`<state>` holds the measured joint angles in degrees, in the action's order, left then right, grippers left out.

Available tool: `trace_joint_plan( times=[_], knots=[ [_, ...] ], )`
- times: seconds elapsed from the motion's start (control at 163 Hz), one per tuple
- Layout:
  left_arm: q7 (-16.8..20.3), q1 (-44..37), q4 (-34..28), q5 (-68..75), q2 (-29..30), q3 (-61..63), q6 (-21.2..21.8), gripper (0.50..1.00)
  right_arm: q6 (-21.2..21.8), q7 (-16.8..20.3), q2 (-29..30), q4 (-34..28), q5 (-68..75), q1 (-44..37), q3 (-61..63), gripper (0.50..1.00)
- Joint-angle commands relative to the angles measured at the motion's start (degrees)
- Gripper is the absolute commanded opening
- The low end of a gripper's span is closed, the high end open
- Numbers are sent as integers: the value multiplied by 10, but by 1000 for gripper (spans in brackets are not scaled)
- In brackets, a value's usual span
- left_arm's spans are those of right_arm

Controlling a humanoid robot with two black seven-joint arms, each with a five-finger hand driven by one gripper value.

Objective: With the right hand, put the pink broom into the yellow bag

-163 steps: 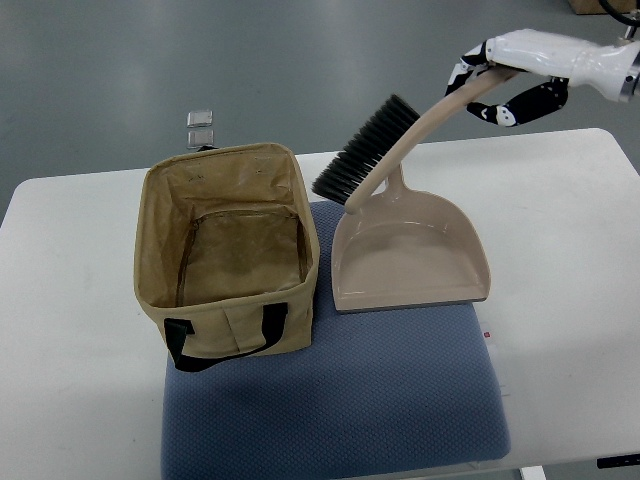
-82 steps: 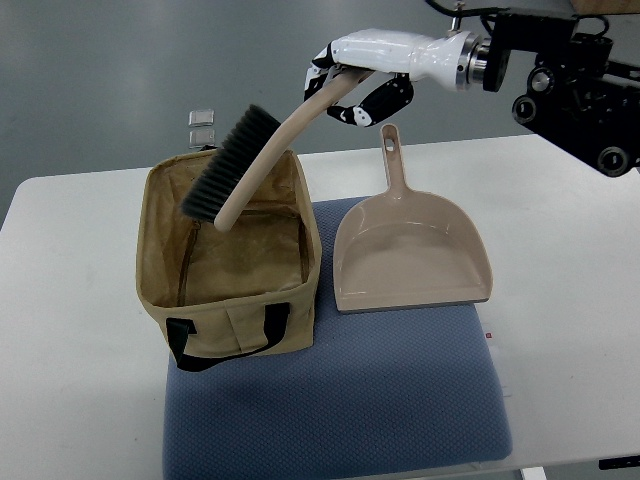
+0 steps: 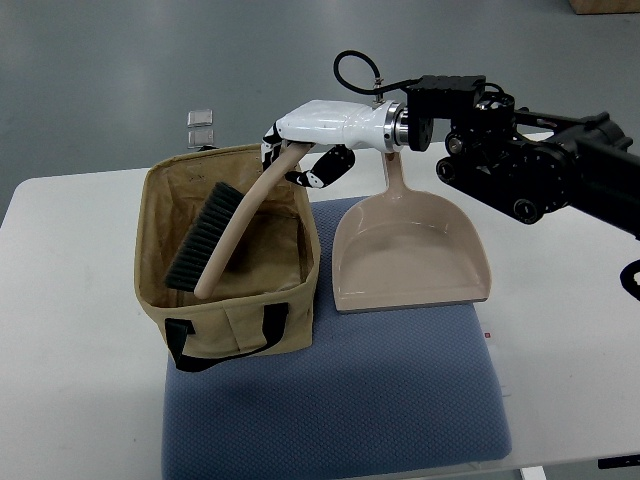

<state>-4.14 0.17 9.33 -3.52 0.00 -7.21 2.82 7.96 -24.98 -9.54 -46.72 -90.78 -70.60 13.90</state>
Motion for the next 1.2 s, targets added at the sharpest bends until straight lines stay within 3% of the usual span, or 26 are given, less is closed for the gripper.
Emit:
trace_joint_plan(
  times=[0.0,0.343,0.447,0.538,0.991,1.193],
  knots=[
    [0,0,0,0,0,0,1,1000,-9,-1,20,14,-7,6,-12,500],
    [0,0,0,0,0,0,0,1000,-22,-1,28,14,-17,21,-11,525],
    [0,0,0,0,0,0,0,1000,-32,-2,29,13,-16,22,-11,586],
    [0,0,1,0,0,0,0,1000,-35,-2,27,13,-15,21,-9,680],
    [0,0,0,0,0,0,0,1000,-37,-2,15,7,-5,16,2,729],
    [0,0,1,0,0,0,0,1000,-31,-2,-13,7,15,16,70,746]
  ],
)
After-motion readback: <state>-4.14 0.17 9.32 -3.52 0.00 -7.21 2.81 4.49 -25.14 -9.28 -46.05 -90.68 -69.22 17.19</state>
